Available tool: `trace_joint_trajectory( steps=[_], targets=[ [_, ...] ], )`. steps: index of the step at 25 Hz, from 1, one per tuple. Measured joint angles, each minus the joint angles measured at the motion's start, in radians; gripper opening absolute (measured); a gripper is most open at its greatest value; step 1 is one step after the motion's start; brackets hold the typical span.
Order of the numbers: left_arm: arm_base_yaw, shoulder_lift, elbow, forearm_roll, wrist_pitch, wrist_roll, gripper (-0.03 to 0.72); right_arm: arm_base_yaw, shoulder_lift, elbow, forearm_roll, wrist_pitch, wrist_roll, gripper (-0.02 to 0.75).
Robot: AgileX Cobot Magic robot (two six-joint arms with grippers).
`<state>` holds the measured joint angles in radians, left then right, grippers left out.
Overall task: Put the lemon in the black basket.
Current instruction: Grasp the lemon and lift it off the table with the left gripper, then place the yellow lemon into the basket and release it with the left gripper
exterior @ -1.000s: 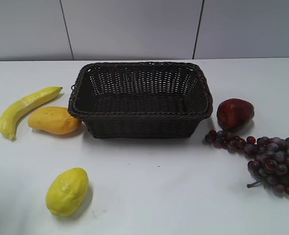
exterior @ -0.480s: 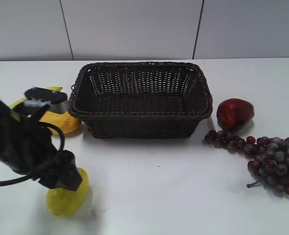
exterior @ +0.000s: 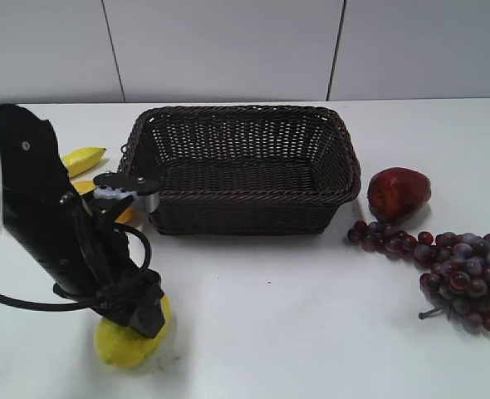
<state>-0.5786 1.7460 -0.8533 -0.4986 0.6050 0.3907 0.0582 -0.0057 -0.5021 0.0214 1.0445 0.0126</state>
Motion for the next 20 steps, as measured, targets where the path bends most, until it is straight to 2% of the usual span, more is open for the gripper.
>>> trace_joint_trajectory(
  steps=[5,8,12,16,20],
  targets=[
    [0.000,0.028,-0.092,0.051,0.178,0.000,0.506,0.000,0.000,0.000,0.000,0.000,0.000,0.591],
    [-0.001,0.022,-0.221,0.094,0.293,0.000,0.506,0.000,0.000,0.000,0.000,0.000,0.000,0.591],
    [-0.001,0.002,-0.440,0.124,0.356,0.000,0.506,0.000,0.000,0.000,0.000,0.000,0.000,0.591],
    [-0.001,0.000,-0.614,0.176,0.251,0.000,0.505,0.000,0.000,0.000,0.000,0.000,0.000,0.591],
    [-0.001,0.021,-0.672,0.192,0.023,0.000,0.505,0.000,0.000,0.000,0.000,0.000,0.000,0.591]
  ],
)
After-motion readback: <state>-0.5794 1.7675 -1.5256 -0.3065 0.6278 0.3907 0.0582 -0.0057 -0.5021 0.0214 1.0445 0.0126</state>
